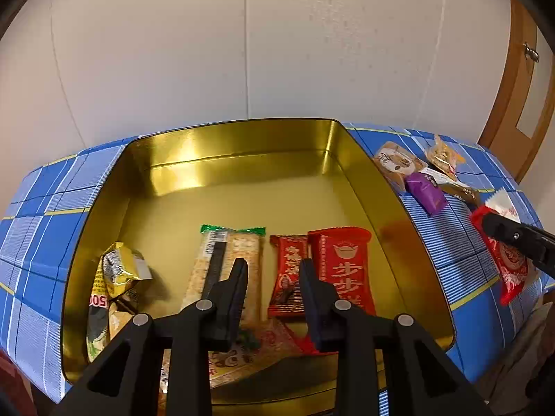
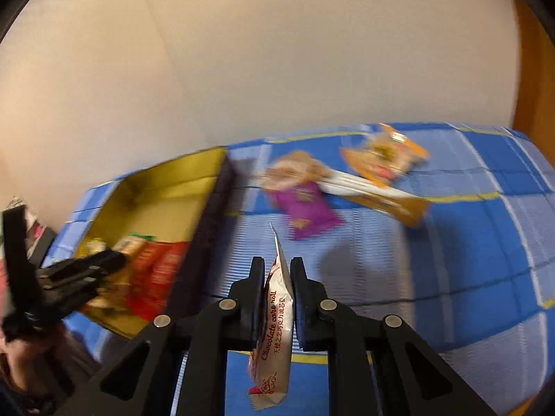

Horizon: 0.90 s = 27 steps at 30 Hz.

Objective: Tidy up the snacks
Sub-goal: 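Carry the chocolate cake roll packet into the tray and open the right gripper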

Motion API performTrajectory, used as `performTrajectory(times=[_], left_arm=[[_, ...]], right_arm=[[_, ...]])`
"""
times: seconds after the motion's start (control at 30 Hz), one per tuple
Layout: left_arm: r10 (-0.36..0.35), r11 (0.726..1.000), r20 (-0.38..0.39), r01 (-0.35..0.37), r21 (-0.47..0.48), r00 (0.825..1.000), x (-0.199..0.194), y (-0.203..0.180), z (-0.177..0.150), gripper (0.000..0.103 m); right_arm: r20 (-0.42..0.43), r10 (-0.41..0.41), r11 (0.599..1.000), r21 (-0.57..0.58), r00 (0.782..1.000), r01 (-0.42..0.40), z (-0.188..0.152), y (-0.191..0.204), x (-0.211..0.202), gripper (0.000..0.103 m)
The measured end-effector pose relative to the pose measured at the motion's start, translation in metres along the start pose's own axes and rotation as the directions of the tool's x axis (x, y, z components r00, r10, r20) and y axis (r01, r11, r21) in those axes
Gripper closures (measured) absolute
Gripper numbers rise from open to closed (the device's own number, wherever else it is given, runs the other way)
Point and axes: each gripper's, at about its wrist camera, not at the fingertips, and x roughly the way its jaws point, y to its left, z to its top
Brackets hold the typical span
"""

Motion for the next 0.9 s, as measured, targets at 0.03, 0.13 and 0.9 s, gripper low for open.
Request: performTrajectory(times=[0.03,0.13,0.9], left_arm=[[-0.002,1.0,0.0,0.002,-0.006,1.0,-0.001,0.002,0.0,0.072],[-0.025,0.999,-0.001,0.025,-0.029,1.0,-0.002,0.007,0.0,0.072],[-0.05,0.996,0.001,0.05,-0.073,0.999,-0.004,0.017,-0.001,0.072]], right_arm=[[0.001,0.017,1.0,-0.016,1.0,-0.017,0.003,0.011,0.002,0.088],[0.004,0.055,0.997,-0.06,0.998,-0.054,0.012,0.04,0.008,0.088],[0.012,-0.02,0.979,-0.202,1.0,0.022,0.003,0.078,0.059,0.086]])
